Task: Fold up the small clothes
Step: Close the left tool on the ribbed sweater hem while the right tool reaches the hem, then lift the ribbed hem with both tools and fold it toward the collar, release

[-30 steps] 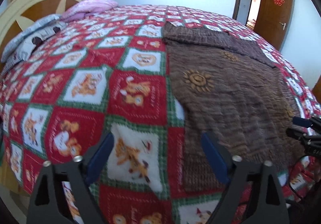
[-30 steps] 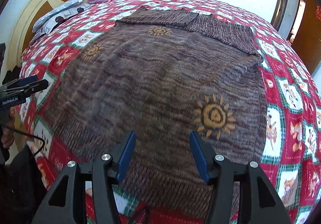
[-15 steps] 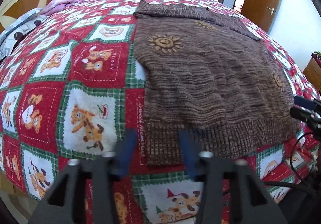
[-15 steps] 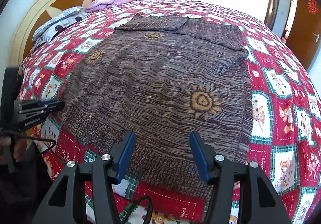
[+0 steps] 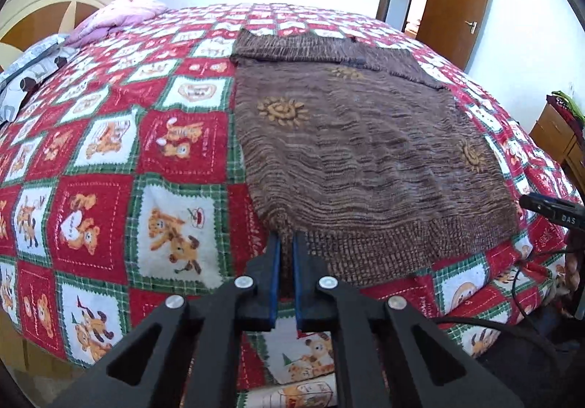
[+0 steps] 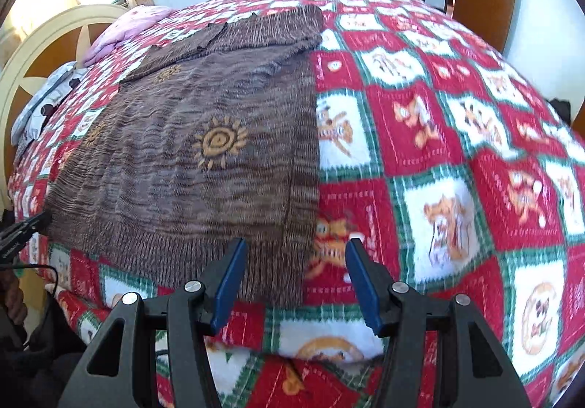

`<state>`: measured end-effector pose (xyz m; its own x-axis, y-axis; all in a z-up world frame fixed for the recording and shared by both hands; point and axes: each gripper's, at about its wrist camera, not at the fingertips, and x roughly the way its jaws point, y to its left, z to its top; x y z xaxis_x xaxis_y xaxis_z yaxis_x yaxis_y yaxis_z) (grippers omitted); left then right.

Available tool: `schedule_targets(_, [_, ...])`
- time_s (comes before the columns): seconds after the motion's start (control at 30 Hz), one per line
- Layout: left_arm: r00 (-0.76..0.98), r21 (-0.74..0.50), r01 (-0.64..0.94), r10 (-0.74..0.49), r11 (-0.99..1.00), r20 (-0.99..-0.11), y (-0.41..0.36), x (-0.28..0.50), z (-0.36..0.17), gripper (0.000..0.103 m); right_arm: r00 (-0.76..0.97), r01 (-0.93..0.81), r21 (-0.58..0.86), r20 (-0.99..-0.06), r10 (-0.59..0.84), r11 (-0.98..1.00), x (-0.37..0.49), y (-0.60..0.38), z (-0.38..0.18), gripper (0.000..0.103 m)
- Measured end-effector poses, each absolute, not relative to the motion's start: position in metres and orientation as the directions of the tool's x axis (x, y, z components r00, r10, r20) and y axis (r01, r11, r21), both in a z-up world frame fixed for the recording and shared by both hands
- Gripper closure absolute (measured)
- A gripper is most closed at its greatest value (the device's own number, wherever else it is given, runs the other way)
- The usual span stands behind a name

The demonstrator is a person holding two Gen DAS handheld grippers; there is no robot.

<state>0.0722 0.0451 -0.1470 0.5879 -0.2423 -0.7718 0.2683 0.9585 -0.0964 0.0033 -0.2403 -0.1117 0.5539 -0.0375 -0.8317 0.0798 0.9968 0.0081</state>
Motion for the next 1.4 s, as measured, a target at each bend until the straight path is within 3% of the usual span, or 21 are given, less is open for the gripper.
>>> schedule_targets(0.1, [0.574, -0.093, 0.264, -0.234, 0.960, -0.785, 0.045, 0.075, -0.155, 0.096, 0.529, 0.049, 0.047, -0.848, 0.014, 0.998, -0.002, -0.236, -0.116, 0.046])
schedule_targets(0.3, [0.569, -0.085, 0.254, -0.220, 0.964, -0.793, 0.045, 0.075, -0.161, 0.096, 0.515, 0.075, 0.026, -0.857, -0.016, 0.997, -0.002, -0.239, -0.126, 0.047])
schedule_targets(0.43, [0.568, -0.080, 0.255, -0.216, 0.964, -0.794, 0.044, 0.075, -0.163, 0.096, 0.488, 0.057, 0.049, -0.873, 0.015, 0.997, -0.003, -0.236, -0.134, 0.061])
schedule_targets(0.6, [0.571, -0.073, 0.256, -0.212, 0.964, -0.793, 0.044, 0.074, -0.164, 0.096, 0.504, 0.074, 0.060, -0.863, 0.014, 0.995, 0.001, -0.238, -0.141, 0.062])
schedule_targets(0.67, [0.570, -0.070, 0.257, -0.210, 0.964, -0.794, 0.043, 0.075, -0.167, 0.096, 0.508, 0.060, 0.022, -0.862, -0.011, 0.998, -0.001, -0.232, -0.141, 0.078])
schedule_targets(0.7, [0.569, -0.069, 0.257, -0.209, 0.964, -0.796, 0.043, 0.076, -0.168, 0.096, 0.510, 0.036, 0.027, -0.860, 0.005, 0.999, -0.002, -0.230, -0.140, 0.095])
schedule_targets(0.73, [0.567, -0.071, 0.255, -0.209, 0.964, -0.797, 0.043, 0.076, -0.169, 0.096, 0.512, 0.020, 0.046, -0.858, 0.029, 0.999, -0.003, -0.229, -0.139, 0.097])
schedule_targets(1.17, [0.592, -0.280, 0.273, -0.390, 0.920, -0.705, 0.060, 0.074, -0.127, 0.096, 0.684, 0.008, 0.337, -0.689, 0.241, 0.942, -0.018, -0.260, -0.083, 0.098])
schedule_targets(1.4, [0.604, -0.312, 0.292, -0.427, 0.904, -0.673, 0.059, 0.081, -0.108, 0.097, 0.759, -0.036, 0.373, -0.593, 0.268, 0.927, -0.018, -0.256, -0.040, 0.099])
